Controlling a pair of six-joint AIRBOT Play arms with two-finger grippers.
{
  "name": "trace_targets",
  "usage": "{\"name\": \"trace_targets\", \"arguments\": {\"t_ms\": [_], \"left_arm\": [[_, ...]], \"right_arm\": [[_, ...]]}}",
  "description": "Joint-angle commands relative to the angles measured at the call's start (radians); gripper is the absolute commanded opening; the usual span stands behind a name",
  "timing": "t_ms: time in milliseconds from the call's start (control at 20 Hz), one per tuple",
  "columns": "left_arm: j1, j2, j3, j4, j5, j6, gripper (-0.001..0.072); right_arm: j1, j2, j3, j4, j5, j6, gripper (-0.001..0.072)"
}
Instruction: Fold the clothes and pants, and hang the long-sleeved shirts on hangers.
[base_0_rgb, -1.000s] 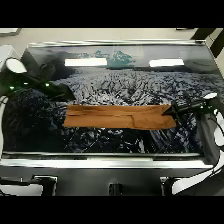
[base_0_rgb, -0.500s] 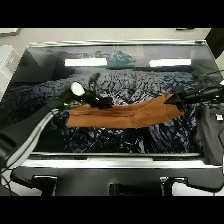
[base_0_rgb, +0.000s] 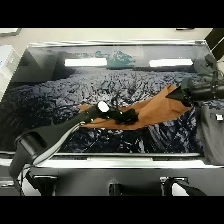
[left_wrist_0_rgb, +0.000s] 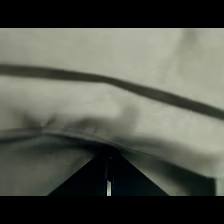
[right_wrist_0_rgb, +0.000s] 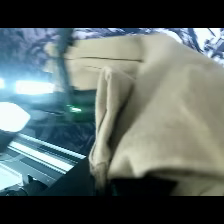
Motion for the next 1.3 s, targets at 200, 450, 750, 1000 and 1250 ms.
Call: {"name": "trace_targets", "arguments": {"t_ms": [200,450,750,1000,1250], "left_arm": [[-0.165,-0.111,0.119,-0.326,0.224,-0.005,0.002],[-0.021,-0.079,0.127,-0.029,-0.071,0.064,0.0016],[0.307,0.214,0.127,0.64,-0.516,0.068,0.0018],[0.54,0.467,0.127,0.673,-0.576,0.068,0.002],[0.562,0.616,0.127,0.674,-0.576,0.067,0.002]], "right_arm": [[0.002,0.064,0.001,0.009,-0.005,0.04,0.0037],[0.003,-0.007,0.001,0.051,-0.019,0.034,0.0037],[0.266,-0.128,0.001,0.072,-0.177,0.031,0.0037],[0.551,-0.347,0.001,0.129,-0.454,0.108,0.0038],[0.731,-0.597,0.001,0.512,-0.706,0.078,0.0607]]}}
